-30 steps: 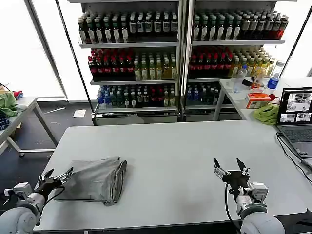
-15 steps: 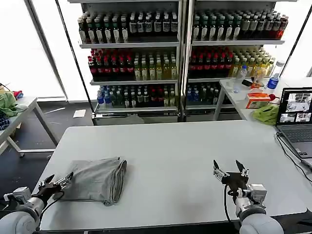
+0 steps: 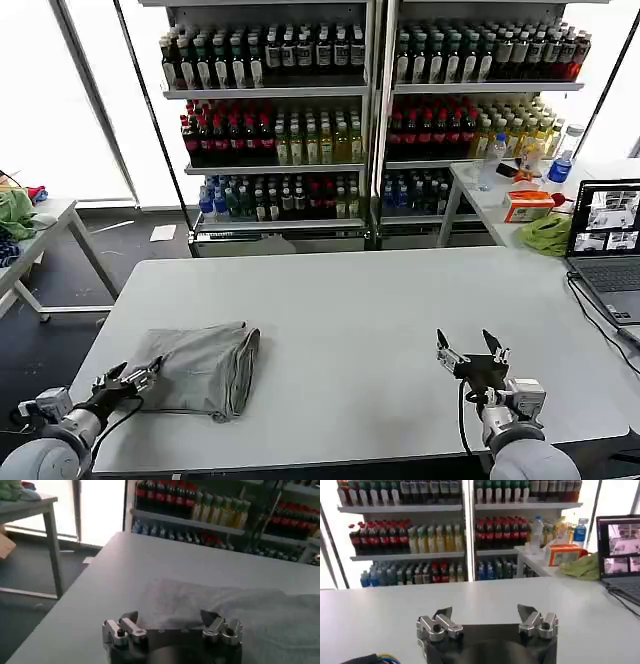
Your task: Fold and organize the clothes.
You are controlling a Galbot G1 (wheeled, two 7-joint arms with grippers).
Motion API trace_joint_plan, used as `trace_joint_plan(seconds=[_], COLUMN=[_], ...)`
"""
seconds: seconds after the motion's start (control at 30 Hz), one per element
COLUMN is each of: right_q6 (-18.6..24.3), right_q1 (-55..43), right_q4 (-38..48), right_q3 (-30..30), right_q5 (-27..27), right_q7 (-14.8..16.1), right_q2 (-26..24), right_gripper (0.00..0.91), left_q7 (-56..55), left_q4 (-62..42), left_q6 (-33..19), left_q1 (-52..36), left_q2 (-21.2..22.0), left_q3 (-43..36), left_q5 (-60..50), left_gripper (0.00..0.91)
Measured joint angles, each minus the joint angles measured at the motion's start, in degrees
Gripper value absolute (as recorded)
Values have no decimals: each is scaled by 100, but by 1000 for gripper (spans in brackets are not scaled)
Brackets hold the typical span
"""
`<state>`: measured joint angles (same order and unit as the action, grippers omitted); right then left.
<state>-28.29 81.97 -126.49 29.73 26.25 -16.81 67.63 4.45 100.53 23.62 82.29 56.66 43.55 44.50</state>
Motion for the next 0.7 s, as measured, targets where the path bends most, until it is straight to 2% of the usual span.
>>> trace_joint_plan(seconds=[0.03, 0.07, 0.1, 0.13, 0.17, 0.7], right_q6=[0, 0, 0, 1, 1, 5], right_q1=[-5, -9, -12, -15, -16, -132], right_q4=[3, 5, 11, 19, 27, 90], right_q3=[0, -1, 0, 0, 0, -52], right_q5=[0, 0, 0, 0, 0, 3], right_q7=[0, 0, 2, 2, 2, 11], right_q2=[-2, -3, -7, -9, -9, -22], right_gripper=[907, 907, 907, 907, 907, 907], left_q7=[12, 18, 23, 27, 30, 47], left_q4=[-1, -6, -11, -17, -16, -71], left_q6=[4, 6, 8, 8, 8, -38], left_q1=[0, 1, 4, 6, 6, -14], left_q2=[4, 8, 13, 16, 19, 30], left_q3=[-11, -22, -31, -41, -51, -84], left_q5=[-10, -12, -22, -32, -39, -174], left_gripper=[635, 474, 131, 40, 0, 0])
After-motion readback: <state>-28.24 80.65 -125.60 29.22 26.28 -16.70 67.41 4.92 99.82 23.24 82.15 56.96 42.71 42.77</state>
